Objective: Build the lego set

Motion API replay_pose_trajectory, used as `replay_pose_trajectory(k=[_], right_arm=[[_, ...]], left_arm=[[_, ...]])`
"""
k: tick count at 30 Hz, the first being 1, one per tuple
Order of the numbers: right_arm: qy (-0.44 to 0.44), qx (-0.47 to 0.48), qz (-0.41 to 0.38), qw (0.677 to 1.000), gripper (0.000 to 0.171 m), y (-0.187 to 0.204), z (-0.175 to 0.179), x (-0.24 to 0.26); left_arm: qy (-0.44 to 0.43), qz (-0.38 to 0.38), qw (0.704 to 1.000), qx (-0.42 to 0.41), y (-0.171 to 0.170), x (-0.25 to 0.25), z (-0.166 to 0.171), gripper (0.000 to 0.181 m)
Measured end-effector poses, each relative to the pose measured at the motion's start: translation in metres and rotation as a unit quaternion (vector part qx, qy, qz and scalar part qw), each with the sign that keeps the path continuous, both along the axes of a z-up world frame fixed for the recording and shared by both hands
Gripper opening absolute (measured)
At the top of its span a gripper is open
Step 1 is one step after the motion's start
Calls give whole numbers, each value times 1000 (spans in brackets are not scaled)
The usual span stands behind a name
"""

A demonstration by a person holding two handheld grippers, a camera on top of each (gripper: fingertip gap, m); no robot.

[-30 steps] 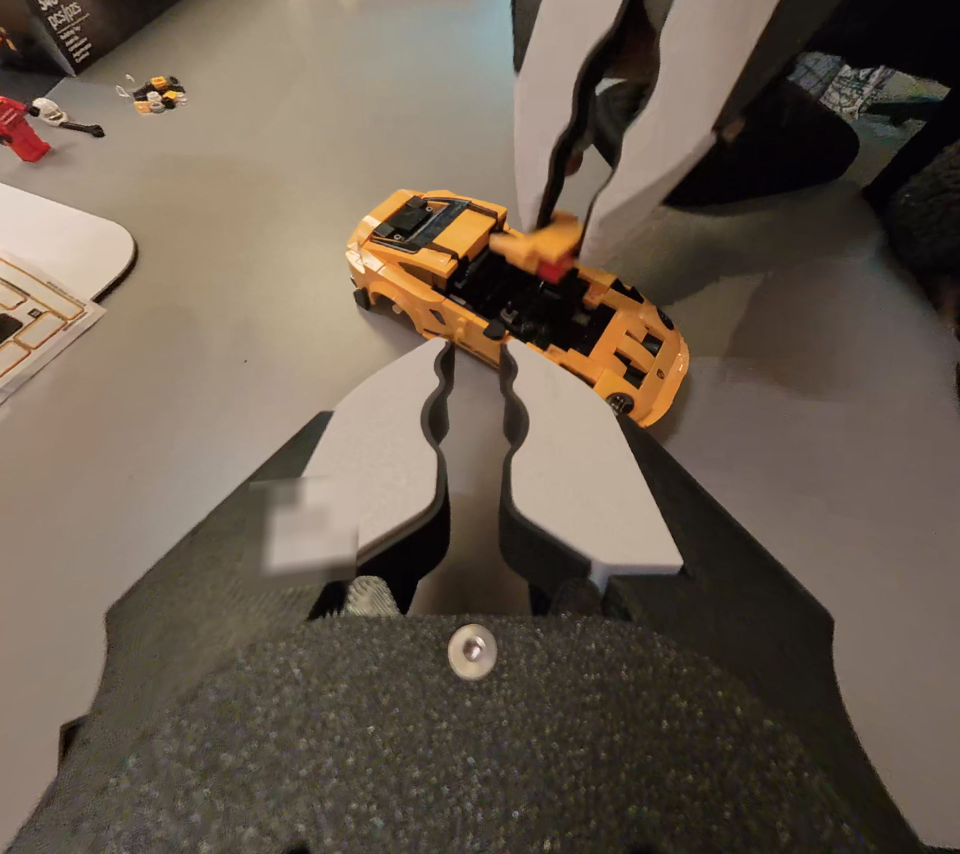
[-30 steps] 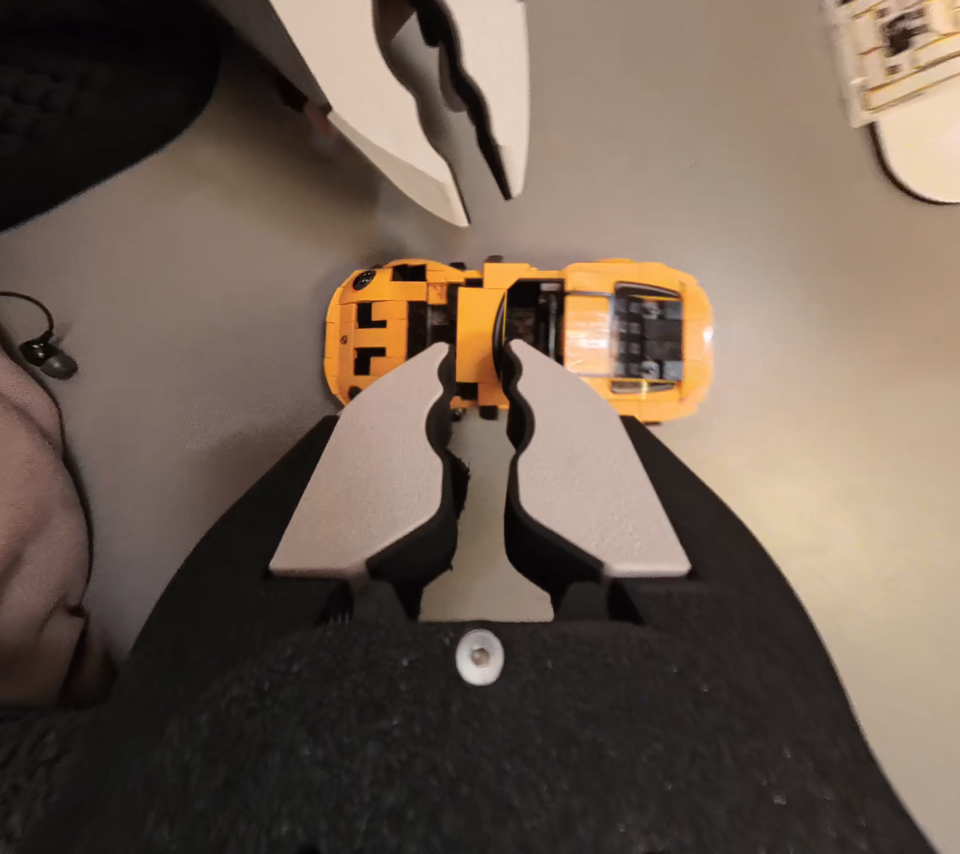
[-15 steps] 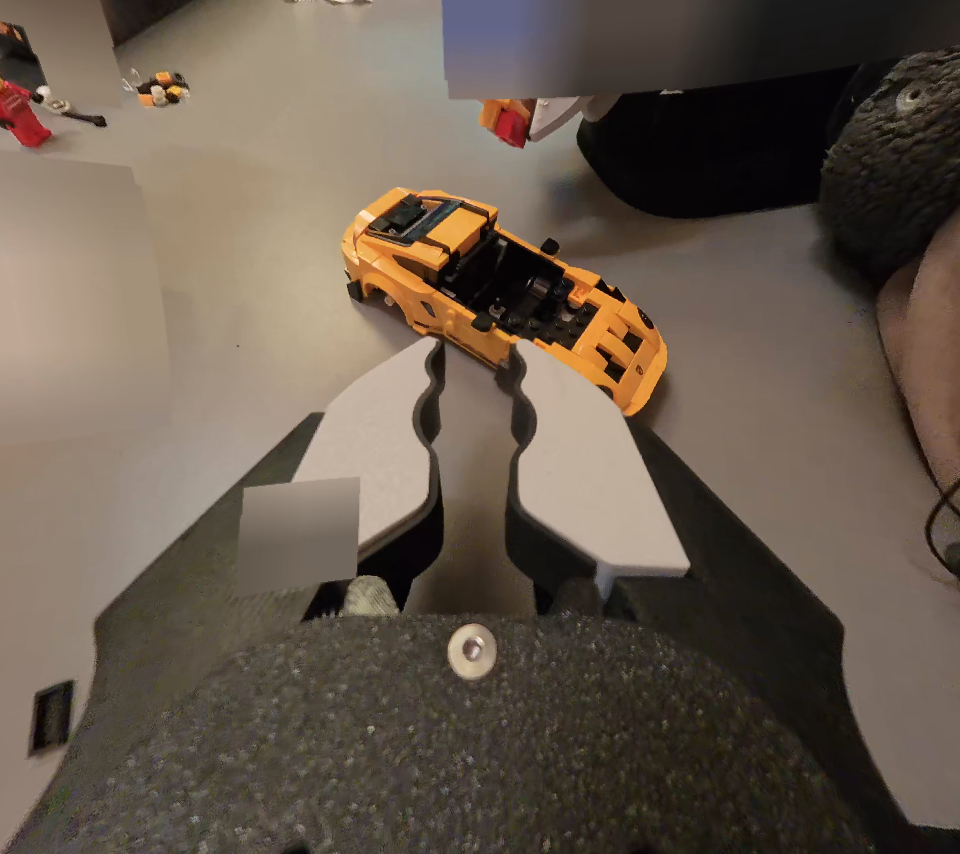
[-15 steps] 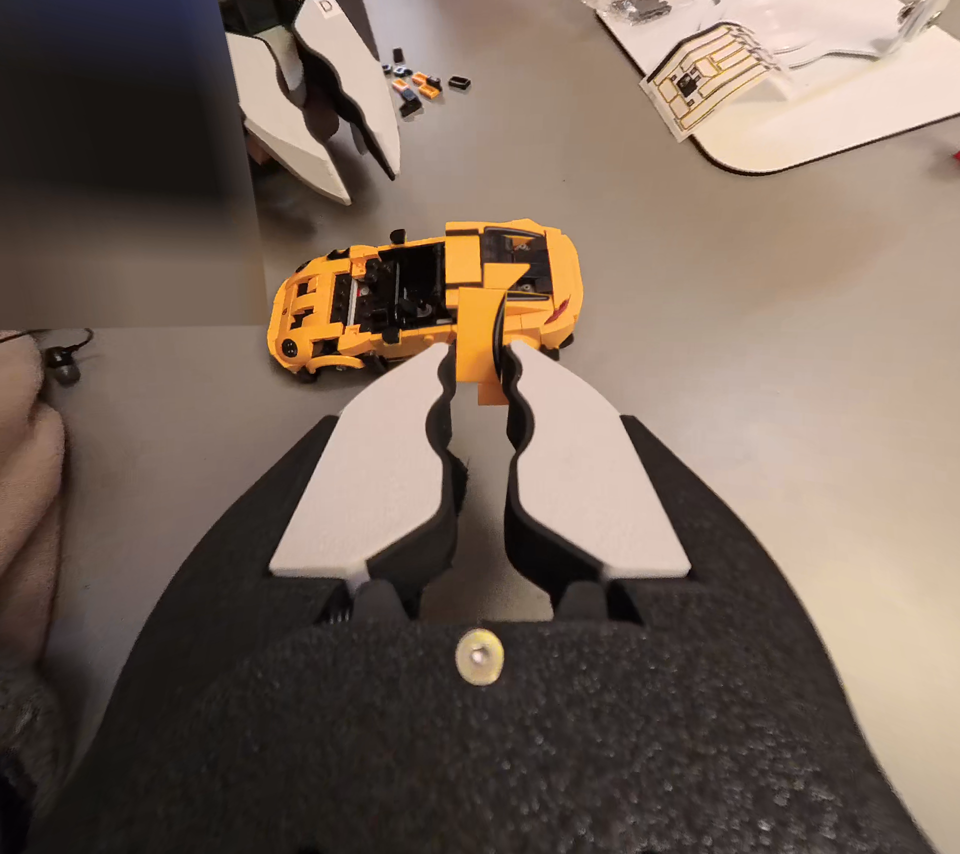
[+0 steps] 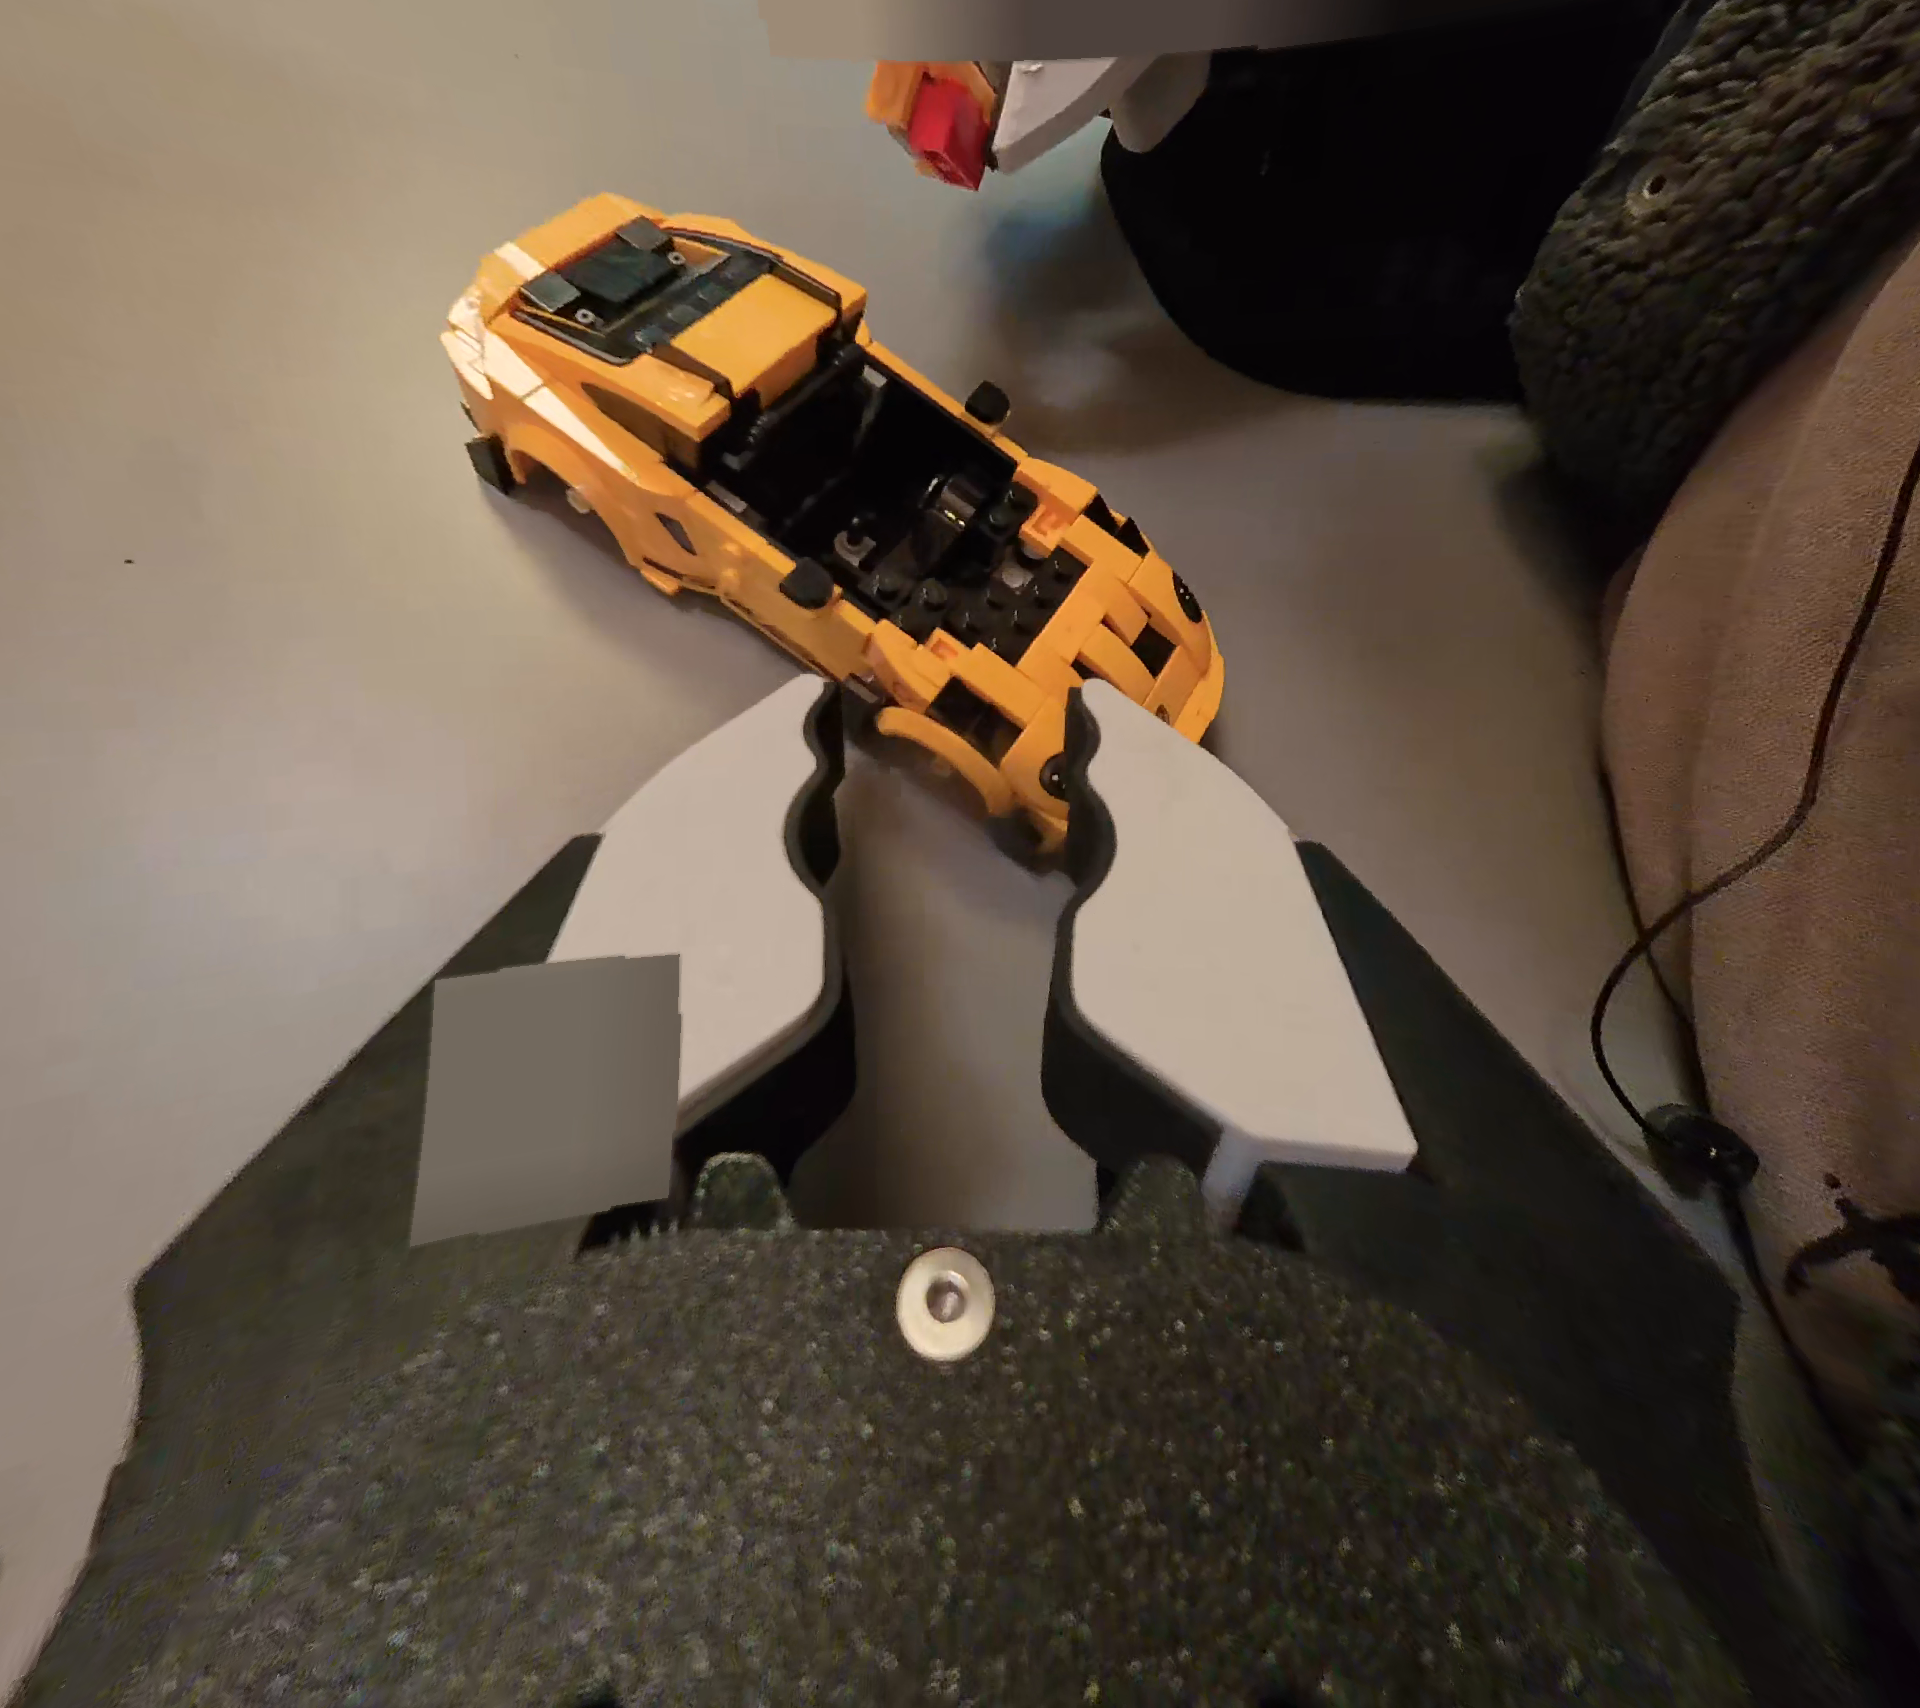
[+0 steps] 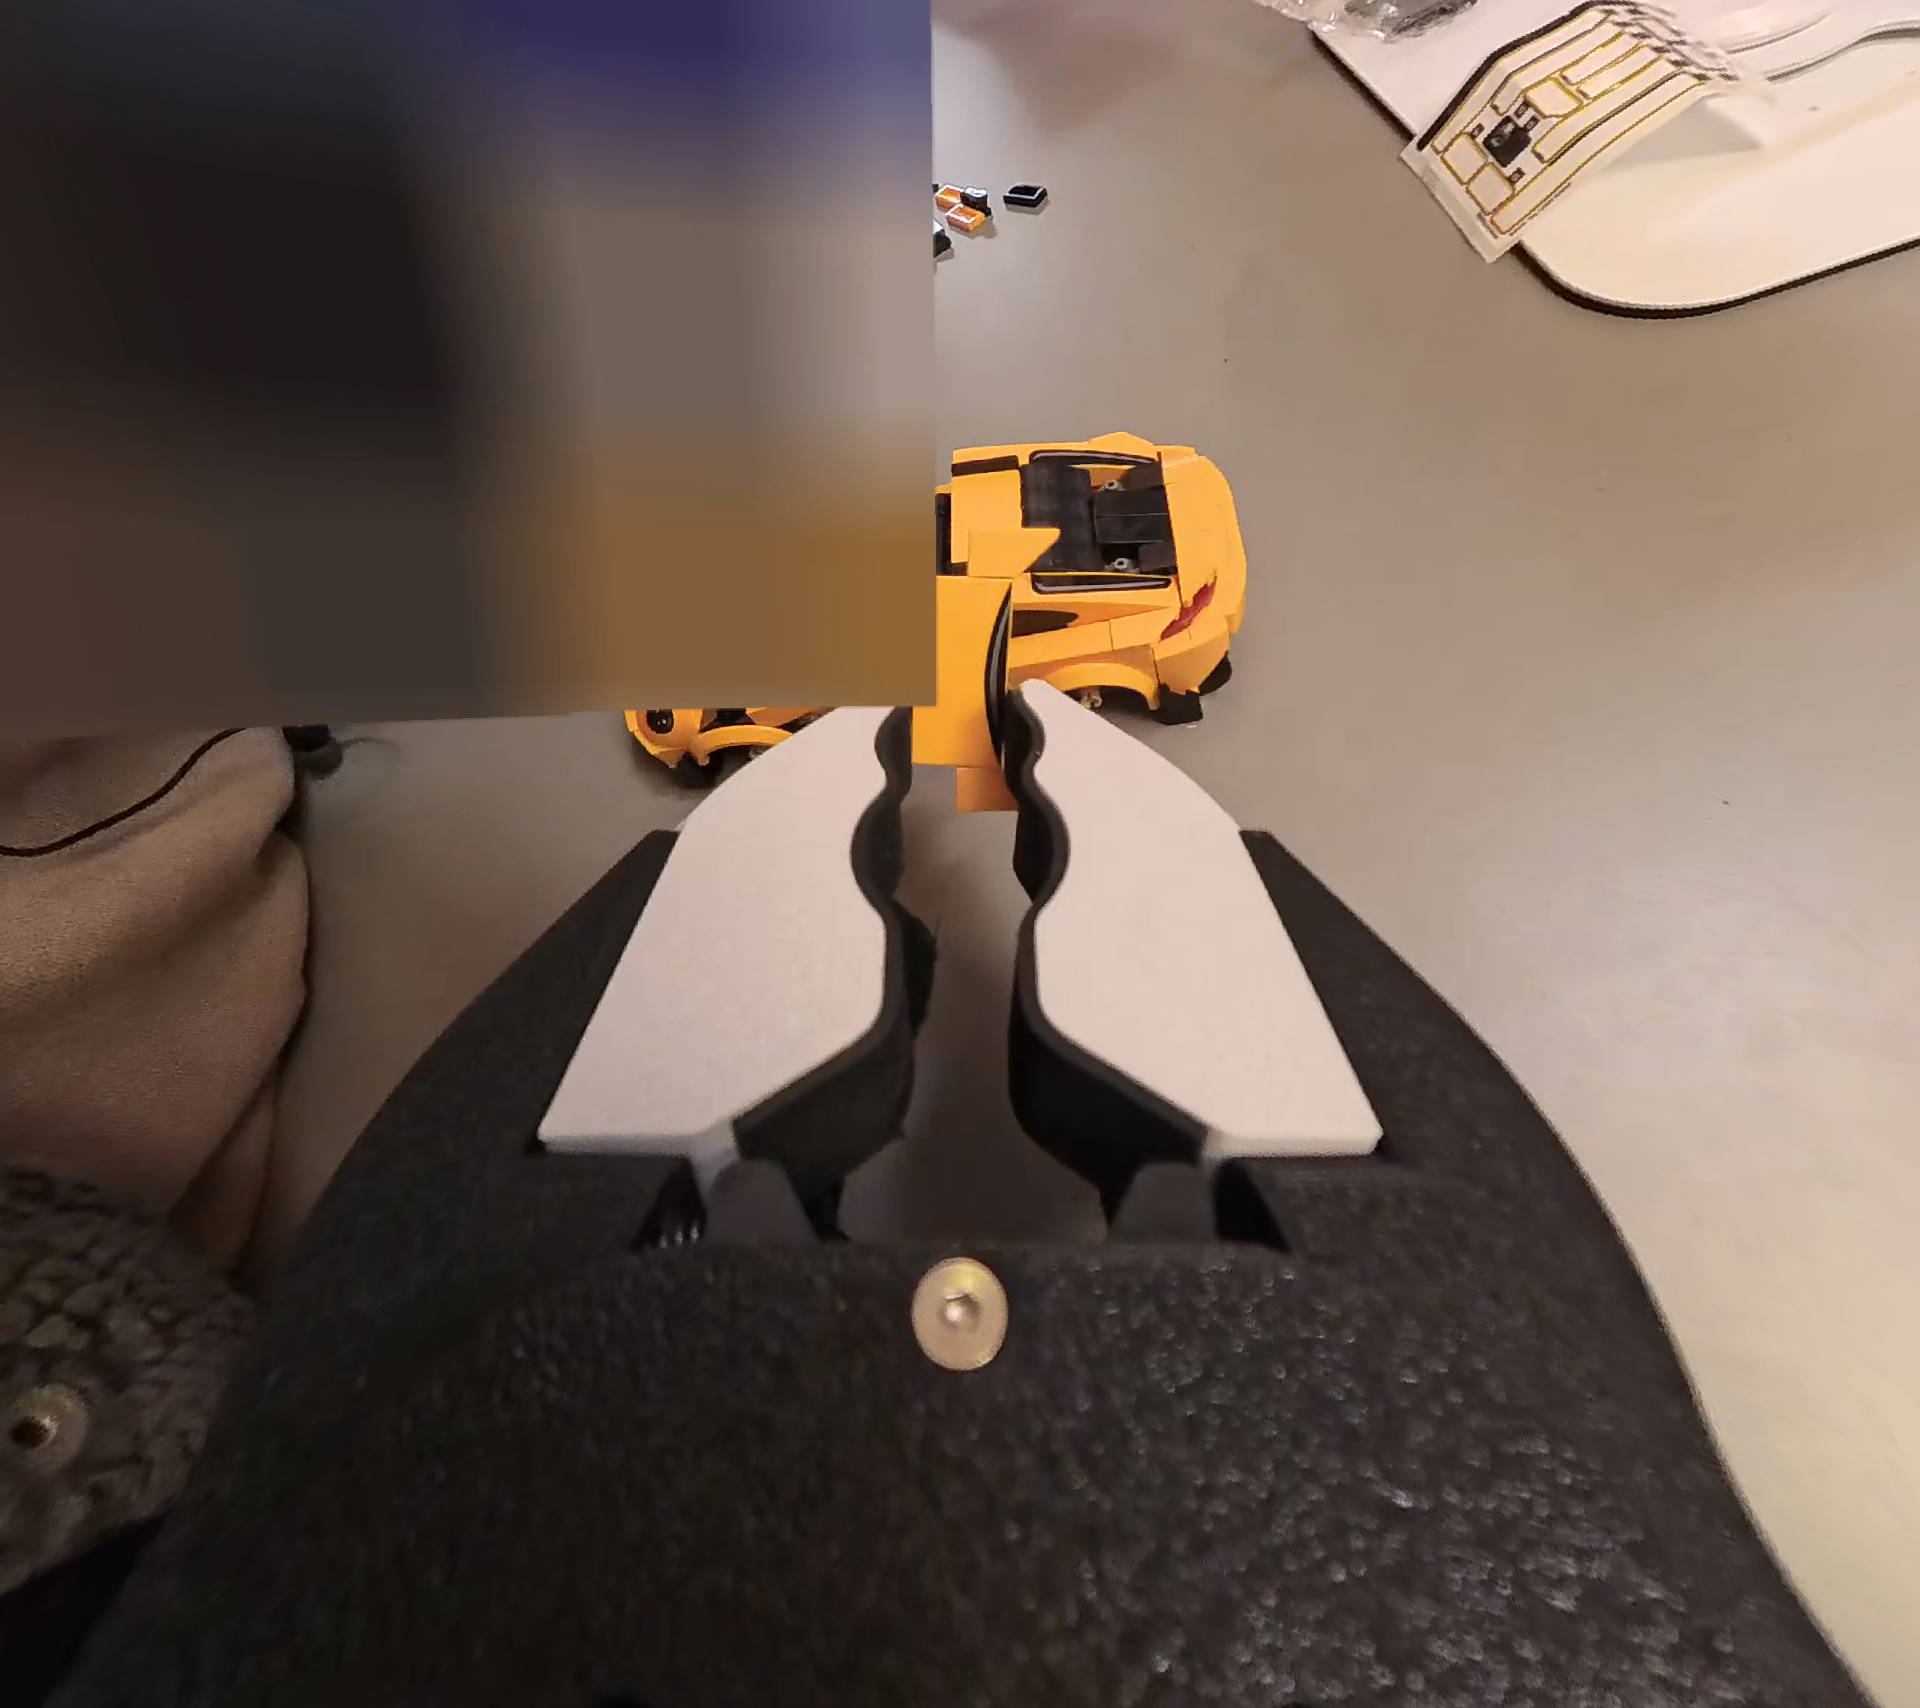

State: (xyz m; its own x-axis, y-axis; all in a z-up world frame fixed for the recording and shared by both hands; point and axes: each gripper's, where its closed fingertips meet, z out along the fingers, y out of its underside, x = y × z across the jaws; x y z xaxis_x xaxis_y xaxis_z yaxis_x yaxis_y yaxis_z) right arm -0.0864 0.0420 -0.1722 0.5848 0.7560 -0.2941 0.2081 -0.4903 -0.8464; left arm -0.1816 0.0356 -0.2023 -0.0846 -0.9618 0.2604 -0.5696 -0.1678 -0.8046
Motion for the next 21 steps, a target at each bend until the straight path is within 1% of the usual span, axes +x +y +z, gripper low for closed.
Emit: replay_pose_trajectory(k=[7, 15, 21], right_arm=[[-14, 2, 3, 1000, 16, -1, -3, -3], [-8, -2, 9, 1000, 16, -2, -3, -4], [-25, 1, 18, 1000, 16, -4, -6, -6]], left_arm=[[-2, -9, 1000, 4, -4, -1, 0, 39], [-4, -13, 1000, 3, -5, 0, -1, 39], [-2, -21, 1000, 8, -10, 3, 0, 39]])
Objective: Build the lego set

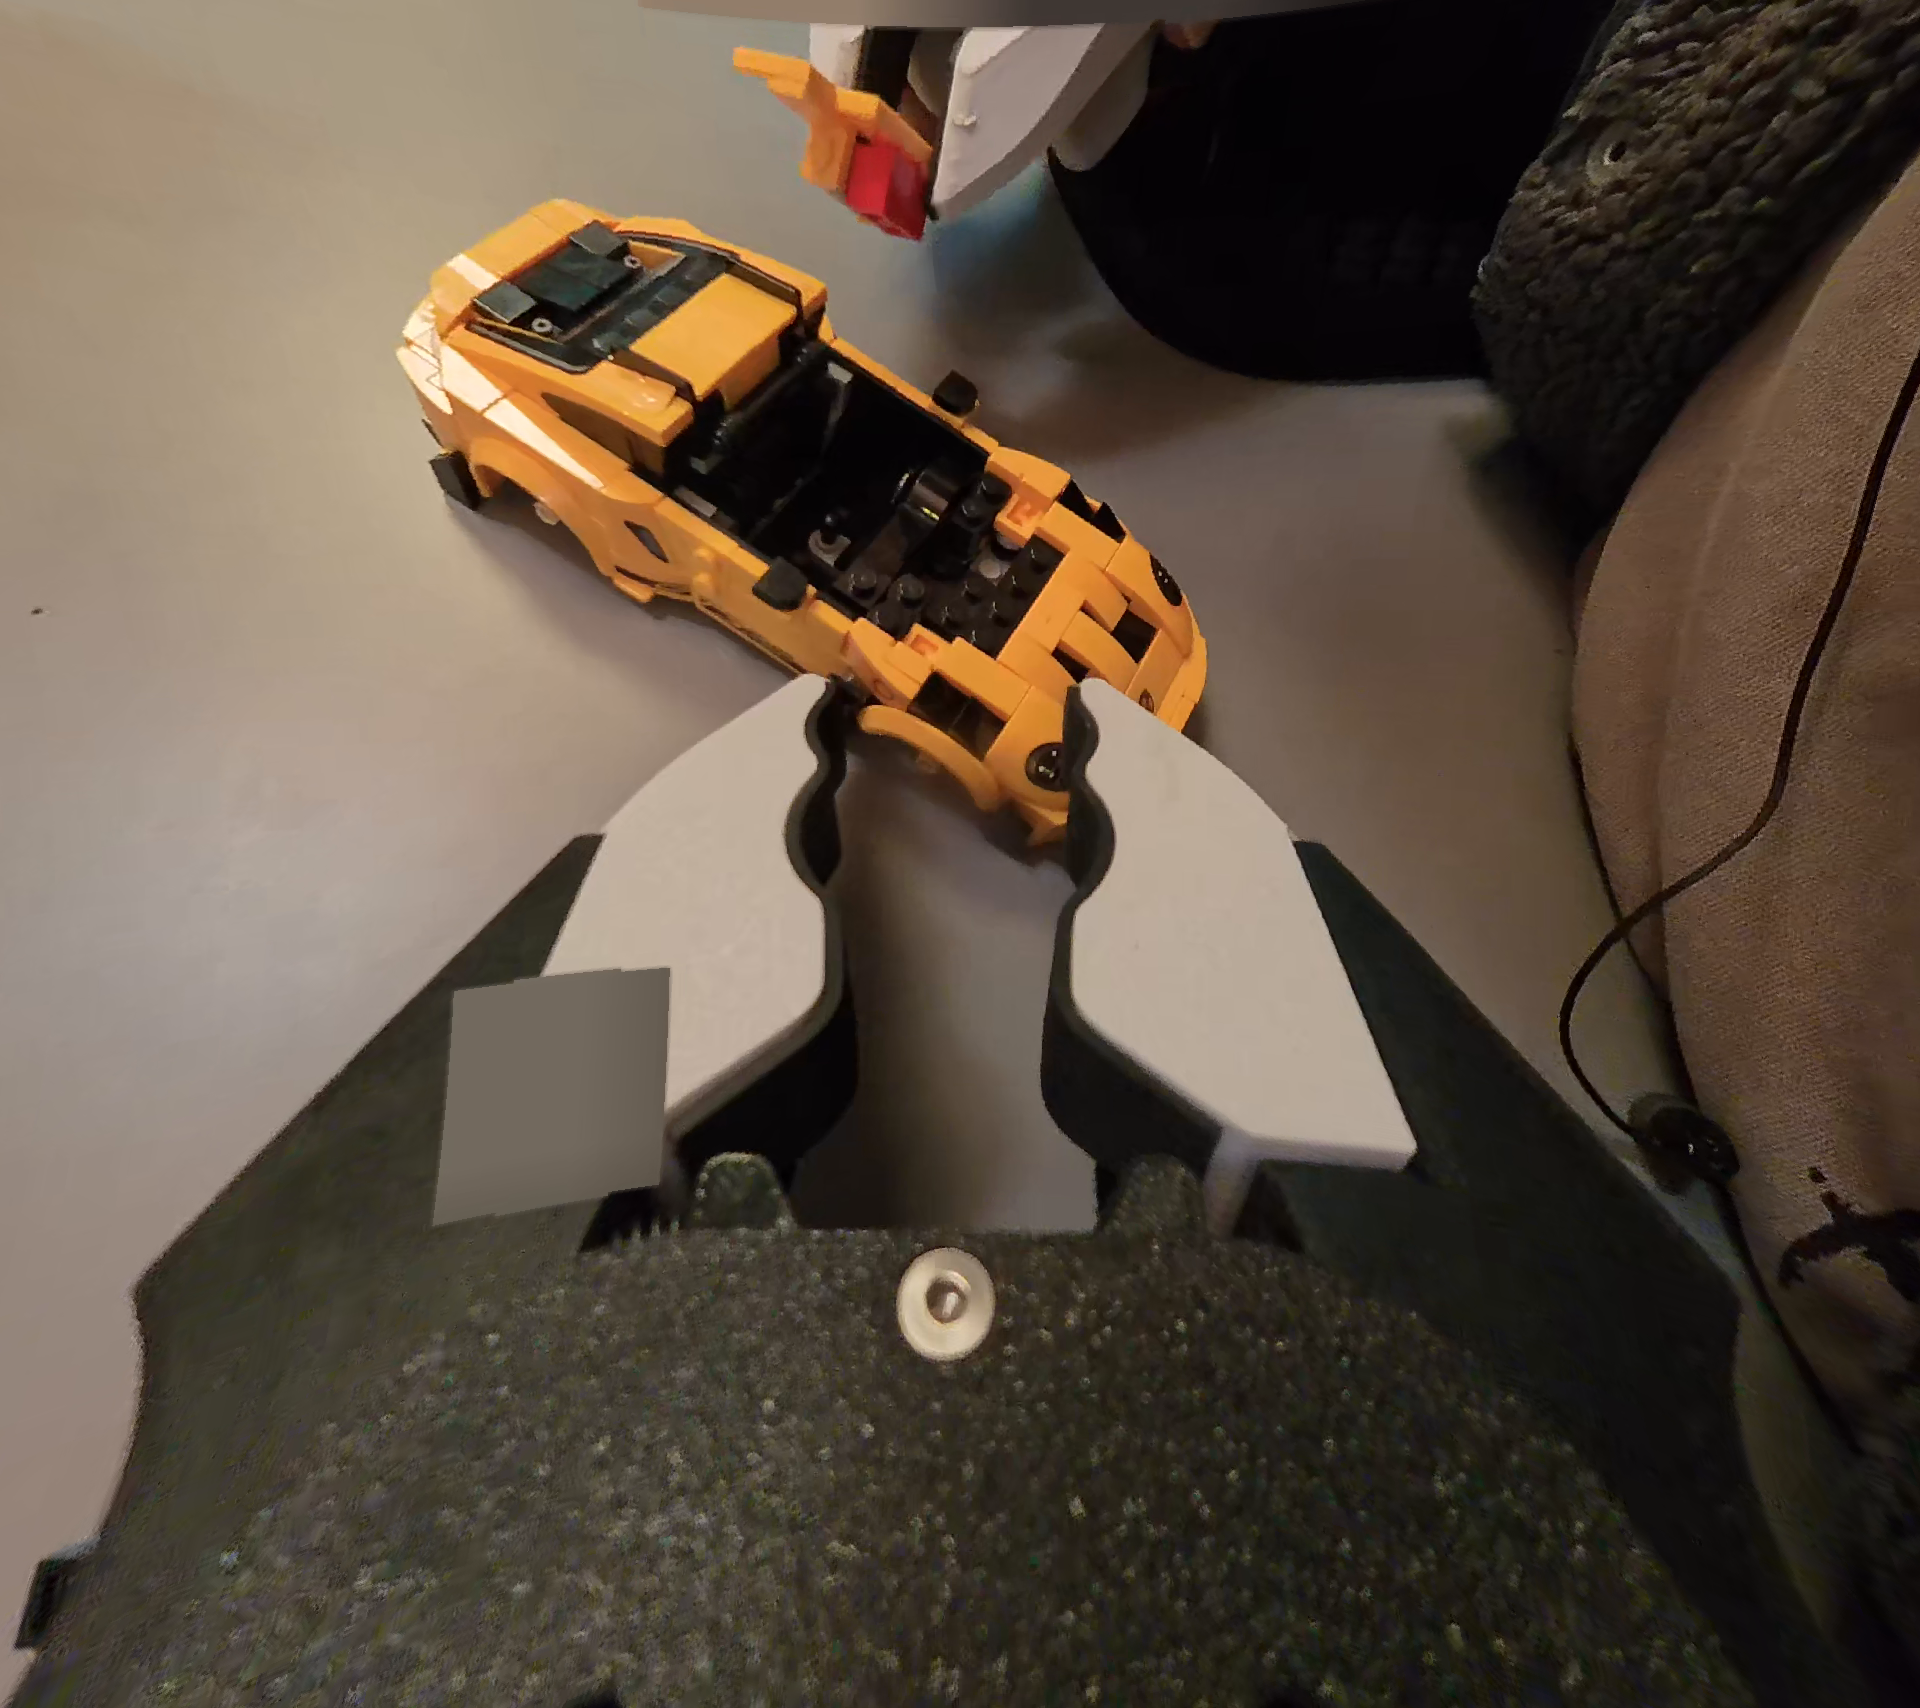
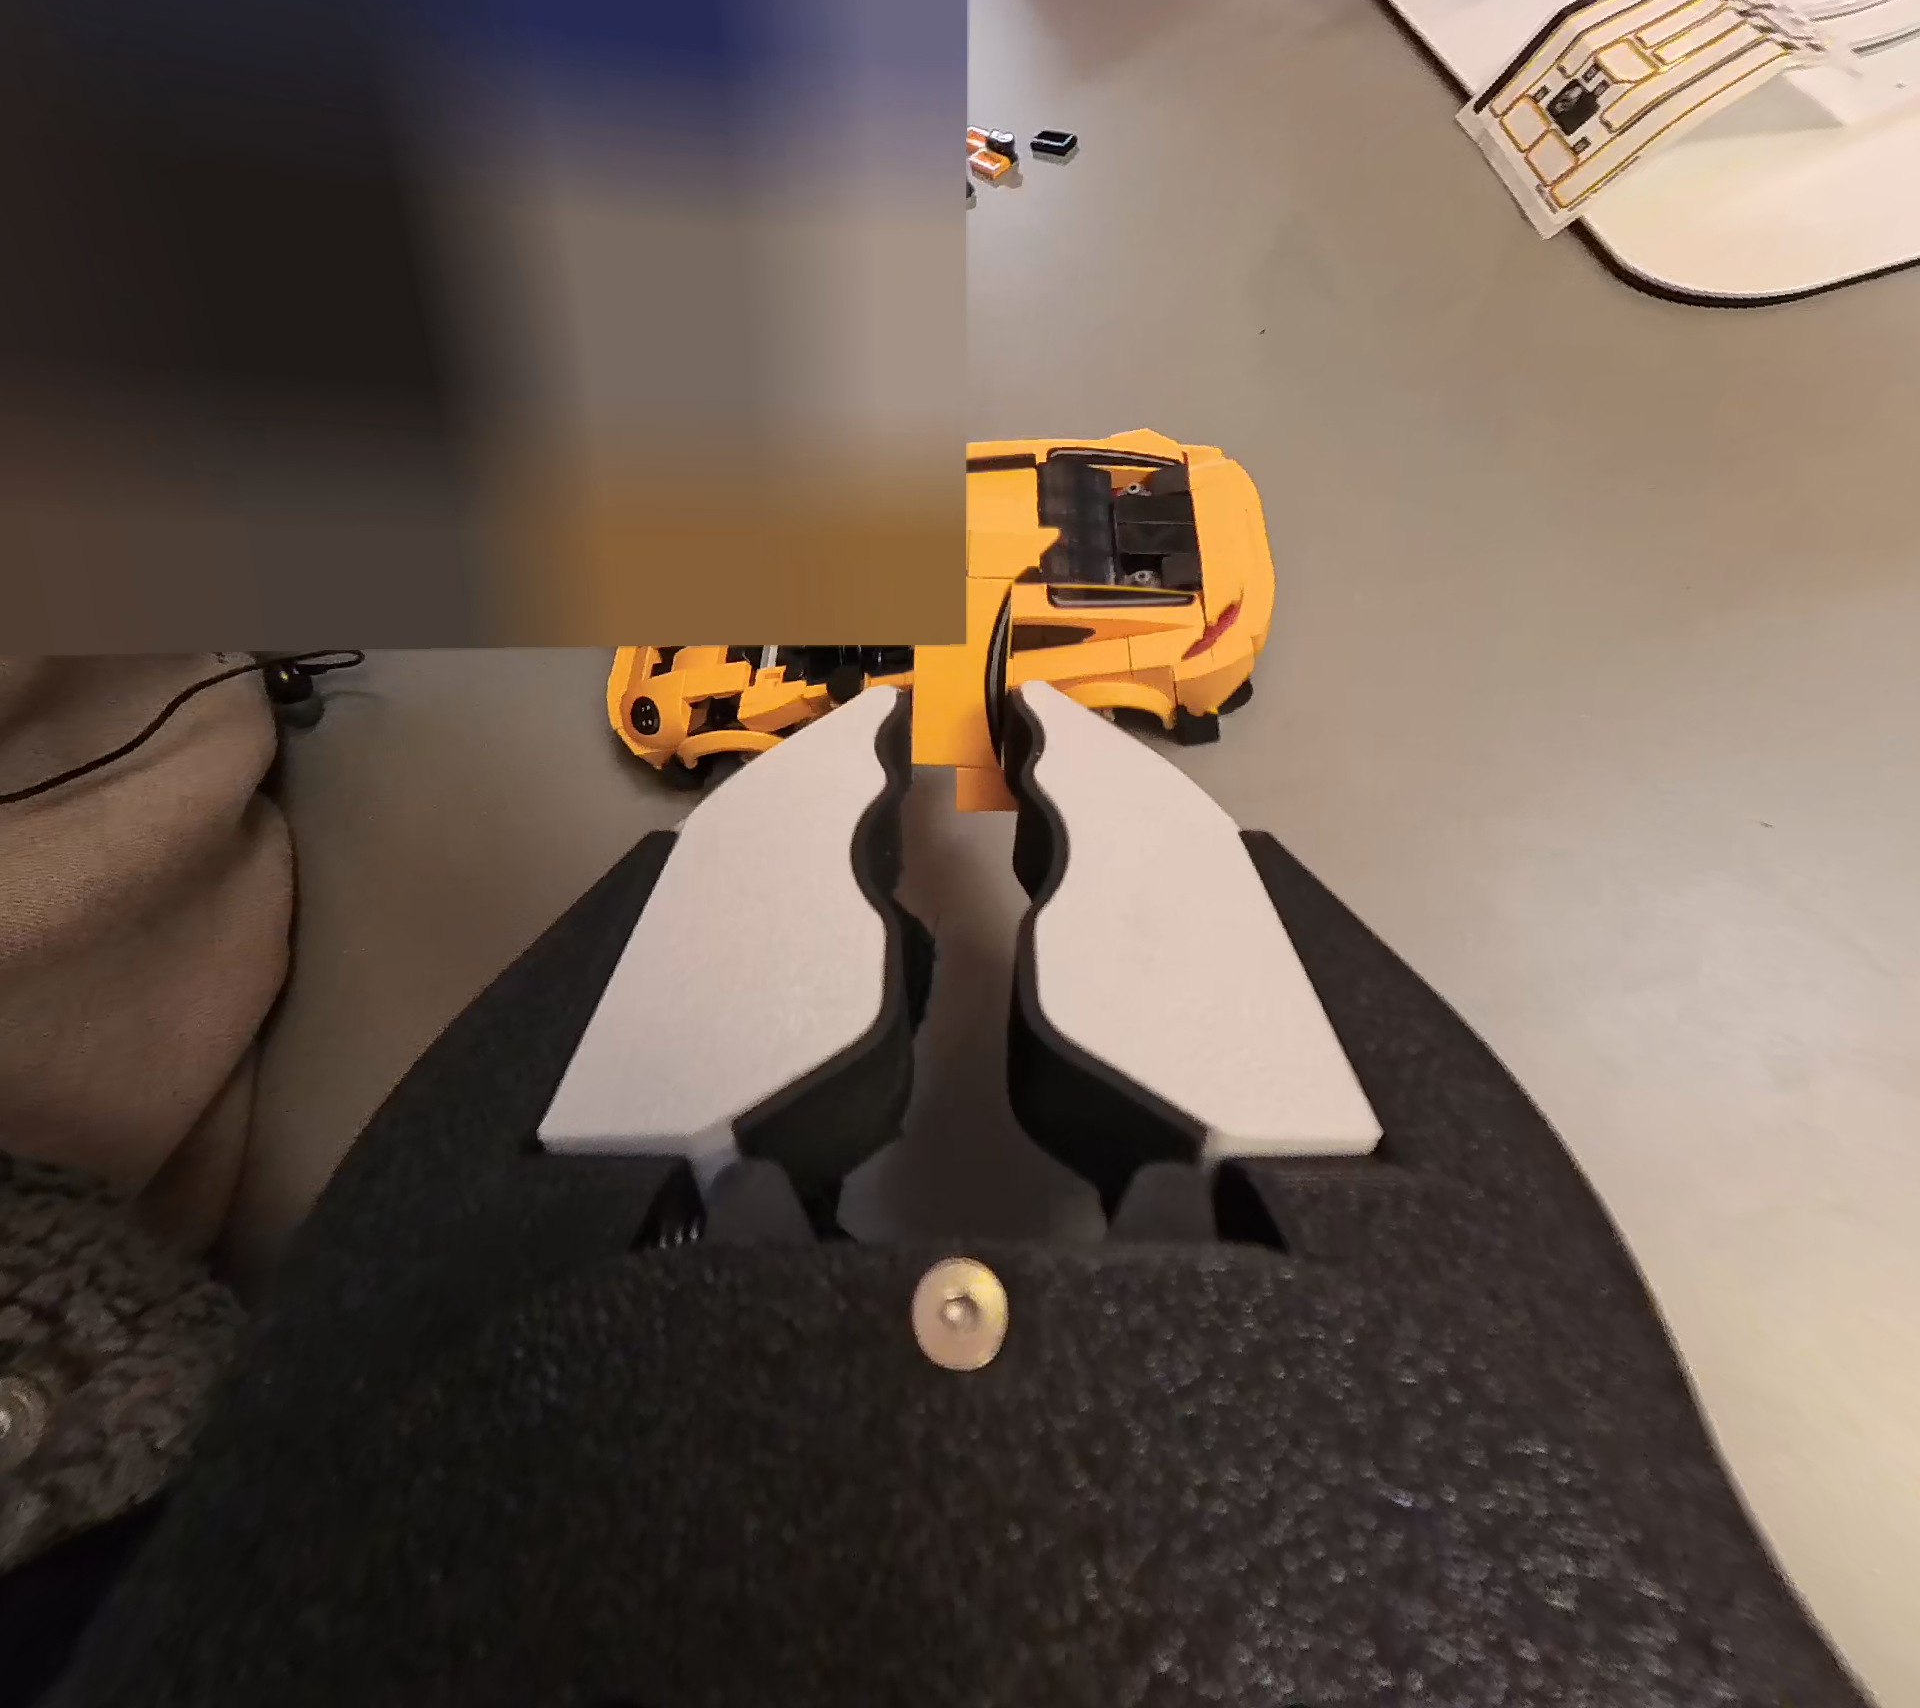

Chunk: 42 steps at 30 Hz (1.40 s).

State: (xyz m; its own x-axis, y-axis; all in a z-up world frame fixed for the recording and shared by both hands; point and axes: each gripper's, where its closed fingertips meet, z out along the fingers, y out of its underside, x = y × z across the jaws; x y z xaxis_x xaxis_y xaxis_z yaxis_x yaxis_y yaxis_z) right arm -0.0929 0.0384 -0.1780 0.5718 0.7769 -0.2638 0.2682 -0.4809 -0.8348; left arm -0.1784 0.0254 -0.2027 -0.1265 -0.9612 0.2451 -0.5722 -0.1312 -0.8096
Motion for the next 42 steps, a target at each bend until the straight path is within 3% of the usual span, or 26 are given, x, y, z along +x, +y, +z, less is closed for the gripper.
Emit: replay_pose_trajectory(k=[42], right_arm=[[-120, -7, 89, 989, 16, -28, -8, -39]], left_arm=[[-13, -38, 999, 12, -22, 2, 7, 38]])
